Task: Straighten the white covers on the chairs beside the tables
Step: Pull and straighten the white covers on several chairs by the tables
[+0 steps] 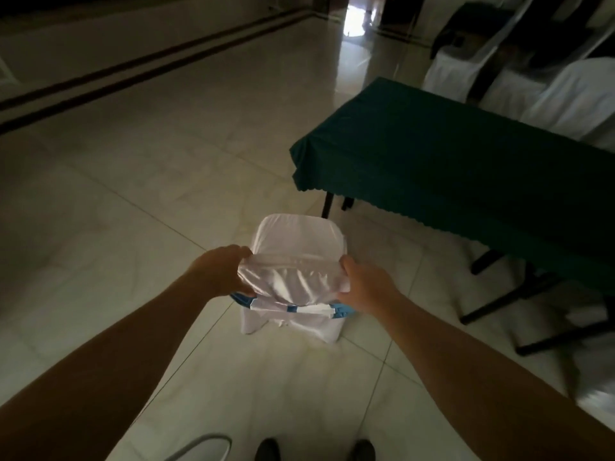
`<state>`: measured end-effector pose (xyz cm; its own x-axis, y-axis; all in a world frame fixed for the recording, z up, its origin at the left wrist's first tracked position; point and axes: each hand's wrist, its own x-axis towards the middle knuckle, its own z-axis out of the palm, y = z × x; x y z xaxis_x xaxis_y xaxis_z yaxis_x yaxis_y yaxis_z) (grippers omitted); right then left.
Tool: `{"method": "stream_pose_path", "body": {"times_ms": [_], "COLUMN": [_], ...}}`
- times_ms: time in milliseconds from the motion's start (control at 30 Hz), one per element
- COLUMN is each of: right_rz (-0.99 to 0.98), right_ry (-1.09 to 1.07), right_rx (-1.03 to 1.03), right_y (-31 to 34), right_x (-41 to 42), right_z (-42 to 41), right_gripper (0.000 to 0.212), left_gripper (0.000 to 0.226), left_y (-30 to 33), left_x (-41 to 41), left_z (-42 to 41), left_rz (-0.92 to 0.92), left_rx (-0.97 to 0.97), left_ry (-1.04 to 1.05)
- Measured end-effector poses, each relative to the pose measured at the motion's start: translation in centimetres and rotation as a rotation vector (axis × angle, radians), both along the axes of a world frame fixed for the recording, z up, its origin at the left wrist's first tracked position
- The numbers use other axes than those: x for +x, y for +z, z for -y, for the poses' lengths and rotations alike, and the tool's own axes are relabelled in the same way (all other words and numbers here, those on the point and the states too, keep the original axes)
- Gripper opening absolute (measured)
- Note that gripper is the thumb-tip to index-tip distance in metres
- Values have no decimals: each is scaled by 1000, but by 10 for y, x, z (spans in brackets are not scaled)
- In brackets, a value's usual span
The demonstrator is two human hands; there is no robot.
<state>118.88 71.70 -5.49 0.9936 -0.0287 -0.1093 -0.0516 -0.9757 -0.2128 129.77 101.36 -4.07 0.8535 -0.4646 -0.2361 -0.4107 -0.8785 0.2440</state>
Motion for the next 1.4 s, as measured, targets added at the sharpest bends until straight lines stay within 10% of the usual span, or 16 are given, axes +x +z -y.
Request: {"method": "stream_pose_path", "body": {"times_ms": [400, 1400], "right_rz": [99, 49], "right_ry": [56, -280], "right_rx": [-108, -185], "right_y": [-3, 24], "right_x": [12, -107], "right_z": [9, 234], "right_gripper": [27, 38], "left_gripper": [17, 48], "left_y": [-15, 26], "left_x": [11, -10], "left_z": [23, 303], "left_rz": [203, 336], "left_rx": [90, 194], "left_ry": [-66, -591]}}
